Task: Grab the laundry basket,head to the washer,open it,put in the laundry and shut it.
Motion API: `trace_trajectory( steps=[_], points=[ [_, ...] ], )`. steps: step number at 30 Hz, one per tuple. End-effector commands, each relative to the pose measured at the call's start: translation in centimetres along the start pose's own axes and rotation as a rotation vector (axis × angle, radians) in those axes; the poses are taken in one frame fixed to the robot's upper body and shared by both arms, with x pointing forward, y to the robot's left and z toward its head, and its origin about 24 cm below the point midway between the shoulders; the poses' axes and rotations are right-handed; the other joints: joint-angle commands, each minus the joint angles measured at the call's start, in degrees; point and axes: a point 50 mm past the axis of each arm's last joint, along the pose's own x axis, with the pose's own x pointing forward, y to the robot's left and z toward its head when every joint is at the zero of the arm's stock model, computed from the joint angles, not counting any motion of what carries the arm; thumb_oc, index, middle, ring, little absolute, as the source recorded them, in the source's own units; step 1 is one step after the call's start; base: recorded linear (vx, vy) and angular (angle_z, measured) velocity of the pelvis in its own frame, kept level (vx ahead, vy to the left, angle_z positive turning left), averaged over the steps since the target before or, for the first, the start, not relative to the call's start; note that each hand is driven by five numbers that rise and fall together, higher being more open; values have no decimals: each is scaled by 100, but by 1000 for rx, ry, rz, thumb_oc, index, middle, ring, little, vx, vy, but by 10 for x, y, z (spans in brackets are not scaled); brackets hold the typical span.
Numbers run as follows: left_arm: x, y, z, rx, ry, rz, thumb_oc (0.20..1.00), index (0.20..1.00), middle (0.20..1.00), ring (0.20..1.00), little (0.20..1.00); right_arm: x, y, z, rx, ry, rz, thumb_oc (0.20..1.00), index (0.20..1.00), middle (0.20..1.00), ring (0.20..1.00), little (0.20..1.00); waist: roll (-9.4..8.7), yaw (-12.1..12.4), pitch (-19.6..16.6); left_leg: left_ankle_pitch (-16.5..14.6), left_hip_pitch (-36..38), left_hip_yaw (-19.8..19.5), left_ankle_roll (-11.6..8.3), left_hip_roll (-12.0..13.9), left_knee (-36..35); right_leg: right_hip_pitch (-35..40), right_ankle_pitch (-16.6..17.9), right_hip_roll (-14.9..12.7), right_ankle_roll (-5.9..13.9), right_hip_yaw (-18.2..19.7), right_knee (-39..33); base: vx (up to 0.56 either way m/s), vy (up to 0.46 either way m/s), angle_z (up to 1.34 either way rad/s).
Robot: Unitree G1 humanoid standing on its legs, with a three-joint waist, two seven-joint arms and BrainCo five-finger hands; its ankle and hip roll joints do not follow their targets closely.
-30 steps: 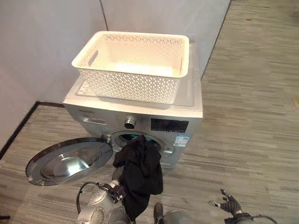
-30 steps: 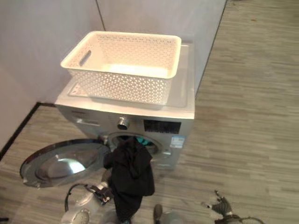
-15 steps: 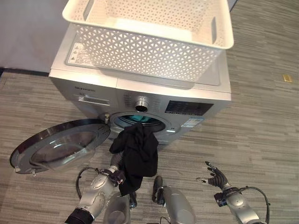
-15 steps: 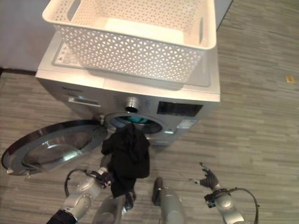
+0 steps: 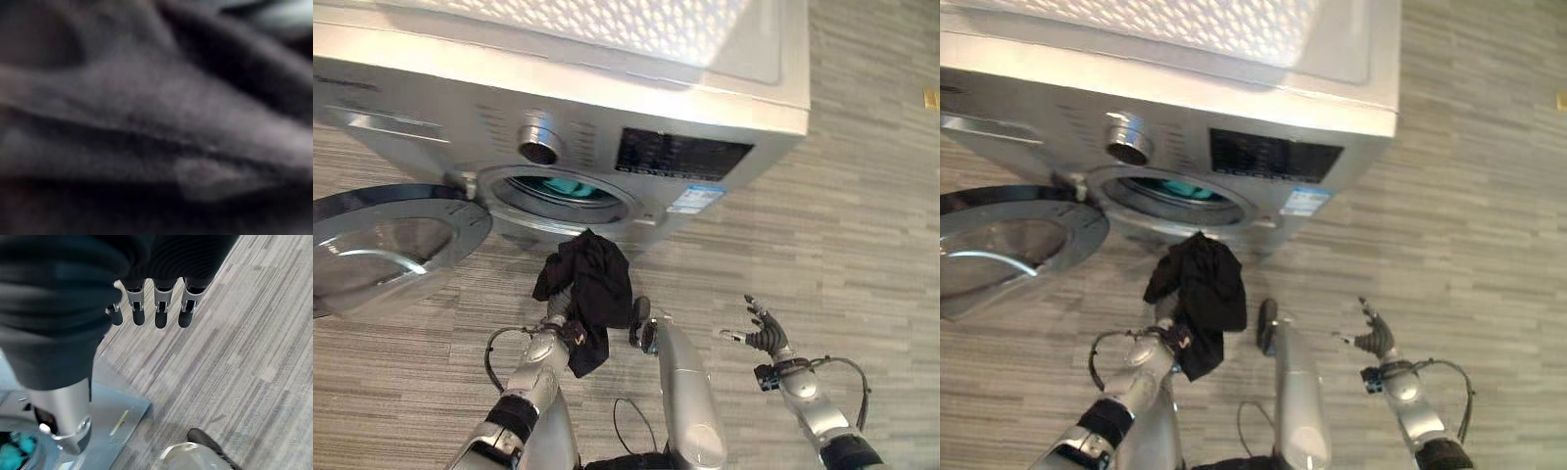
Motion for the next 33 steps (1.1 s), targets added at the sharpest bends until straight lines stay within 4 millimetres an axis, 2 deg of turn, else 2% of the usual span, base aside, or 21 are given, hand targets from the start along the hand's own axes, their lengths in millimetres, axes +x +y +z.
trace_trajectory(
  steps=[1,4,7,10,11,12,15,16,17,20,22,24,26,30,31,33],
  points=[
    [5,-11,25,-93,-142,50,200,200,200,200,200,-6,1,7,22,-56,-7,1000,1000,1000,1000,1000,-31,-96,-359,-653,-251,80,20,-9,761,29,42,-80,529,72,-222,23,75,-7],
    [21,-8,52,-189,-212,158,200,200,200,200,200,-3,4,18,32,-102,7,1000,1000,1000,1000,1000,-166,-253,-396,-719,-586,111,53,40,859,-280,94,11,554,123,-257,39,101,-15],
    [38,2,94,-266,-295,258,200,200,200,200,200,-2,6,24,40,-125,40,1000,1000,1000,1000,1000,-314,-424,-470,-810,-837,165,77,114,972,-524,167,108,610,228,-310,58,112,-18],
    [47,10,151,-324,-417,318,200,200,200,200,200,-2,6,29,32,-154,68,1000,1000,1000,1000,1000,-410,-587,-580,-871,-1037,184,85,166,1044,-706,243,174,674,304,-362,68,72,-19],
    [47,11,153,-326,-421,318,200,200,200,200,200,-1,6,31,32,-159,69,1000,1000,1000,1000,1000,-412,-601,-581,-873,-1066,182,86,168,1054,-732,245,175,675,304,-357,73,67,-23],
    [49,16,192,-266,-486,344,200,200,200,200,200,-2,5,29,24,-157,90,1000,1000,1000,1000,1000,-446,-703,-666,-888,-1156,222,75,190,1061,-783,325,201,722,326,-452,54,46,-21],
    [44,21,239,-266,-581,370,200,200,200,200,200,-3,5,25,25,-144,98,1000,1000,1000,1000,1000,-445,-819,-769,-886,-1292,246,58,203,1032,-883,465,218,783,347,-676,58,40,-17],
    [41,16,257,-276,-624,362,200,200,200,200,200,-3,6,24,35,-138,102,1000,1000,1000,1000,1000,-452,-852,-801,-875,-1362,265,51,229,1031,-918,541,241,801,357,-799,36,51,-11],
    [34,-1,291,-255,-707,324,200,200,200,200,200,0,8,22,72,-118,90,1000,1000,1000,1000,1000,-438,-917,-854,-869,-1506,269,49,273,1075,-992,693,274,868,378,-995,23,47,-21],
    [17,-34,337,-279,-839,225,200,200,200,200,200,9,16,36,99,-160,101,1000,1000,1000,1000,1000,-457,-917,-910,-896,-1729,335,80,440,1153,-1043,967,349,975,333,-1404,3,32,-22],
    [10,-54,349,-288,-879,145,200,200,200,200,200,11,22,46,120,-194,125,1000,1000,1000,1000,1000,-447,-904,-888,-895,-1857,331,86,527,1232,-1079,1046,390,1000,317,-1508,-1,4,-18],
    [9,-61,353,-308,-884,121,200,200,200,200,200,12,29,63,132,-264,166,1000,1000,1000,1000,1000,-425,-888,-825,-938,-1993,307,103,601,1340,-1199,1088,399,1008,319,-1496,-7,36,-25],
    [13,-60,347,-333,-858,127,200,200,200,200,200,11,35,77,132,-319,196,1000,1000,1000,1000,1000,-431,-869,-735,-972,-2094,281,120,645,1448,-1320,1099,405,989,320,-1437,-12,61,-20],
    [21,-54,334,-352,-805,156,216,216,216,216,216,5,42,89,125,-379,225,1000,1000,1000,1000,1000,-413,-884,-598,-1030,-2223,223,142,662,1582,-1575,1042,437,953,368,-1245,0,39,-12],
    [24,-50,329,-349,-786,172,1000,1000,1000,1000,1000,4,43,91,130,-392,229,1000,1000,1000,1000,1000,-410,-889,-579,-1034,-2268,204,142,646,1608,-1630,1036,428,949,390,-1206,2,10,-3],
    [32,-47,318,-321,-730,198,1000,1000,1000,1000,1000,4,45,95,122,-408,237,1000,1000,1000,1000,1000,-385,-905,-544,-1040,-2326,195,153,596,1601,-1710,1041,405,923,398,-1166,0,0,0]
  ],
)
